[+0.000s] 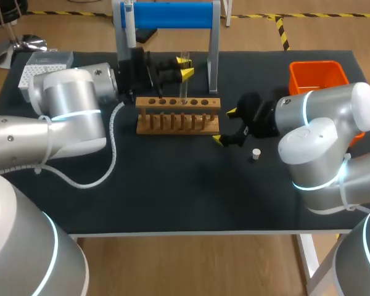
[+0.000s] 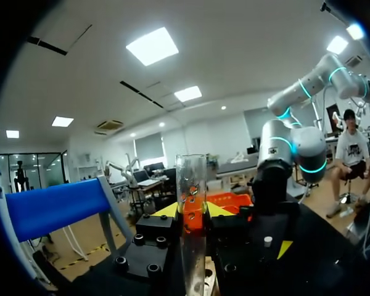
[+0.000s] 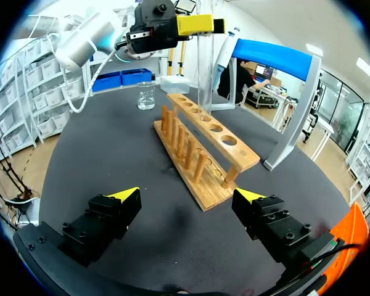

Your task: Invert the test tube, pick up the pipette, mount the tip to pipette, aspirate from beaker and dispense into the tube, eject the tip, return the pipette, and cap with the stopper.

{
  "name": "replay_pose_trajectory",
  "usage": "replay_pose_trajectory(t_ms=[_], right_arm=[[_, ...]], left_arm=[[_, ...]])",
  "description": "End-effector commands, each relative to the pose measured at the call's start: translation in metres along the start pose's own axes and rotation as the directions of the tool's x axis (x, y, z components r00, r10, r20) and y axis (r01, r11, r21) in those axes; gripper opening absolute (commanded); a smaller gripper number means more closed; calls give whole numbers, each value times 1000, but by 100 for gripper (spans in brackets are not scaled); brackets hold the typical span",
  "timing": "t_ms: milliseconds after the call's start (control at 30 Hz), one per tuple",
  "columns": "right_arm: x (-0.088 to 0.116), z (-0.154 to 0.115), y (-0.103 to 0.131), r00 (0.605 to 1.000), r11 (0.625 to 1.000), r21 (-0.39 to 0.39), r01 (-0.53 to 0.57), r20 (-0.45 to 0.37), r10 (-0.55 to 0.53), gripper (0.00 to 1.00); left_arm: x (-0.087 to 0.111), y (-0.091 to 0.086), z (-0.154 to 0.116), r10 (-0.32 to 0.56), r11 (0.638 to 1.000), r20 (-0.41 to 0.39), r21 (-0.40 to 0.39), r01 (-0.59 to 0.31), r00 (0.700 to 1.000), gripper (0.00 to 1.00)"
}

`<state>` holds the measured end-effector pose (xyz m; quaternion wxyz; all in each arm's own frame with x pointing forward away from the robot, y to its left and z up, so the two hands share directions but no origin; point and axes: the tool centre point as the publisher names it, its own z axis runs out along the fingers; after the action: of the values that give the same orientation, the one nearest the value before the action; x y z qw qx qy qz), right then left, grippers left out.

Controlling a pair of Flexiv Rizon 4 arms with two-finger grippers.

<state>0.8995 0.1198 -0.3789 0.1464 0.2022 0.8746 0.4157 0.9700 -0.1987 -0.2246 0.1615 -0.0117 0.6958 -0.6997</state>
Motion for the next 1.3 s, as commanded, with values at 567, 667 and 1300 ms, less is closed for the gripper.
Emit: replay_pose_trajectory(t_ms=[567,667,1300], right_arm=[[0,-1,1,1000,1000,5,0,-2,0,100],[0,-1,1,1000,1000,5,0,-2,0,100],[0,-1,1,1000,1000,5,0,-2,0,100]], left_arm=[[1,-5,4,-50,976,-92,-214,29,995,0],[0,-3,4,-66,974,-75,-221,48,995,0],[0,12,6,-105,979,0,-178,104,994,0]])
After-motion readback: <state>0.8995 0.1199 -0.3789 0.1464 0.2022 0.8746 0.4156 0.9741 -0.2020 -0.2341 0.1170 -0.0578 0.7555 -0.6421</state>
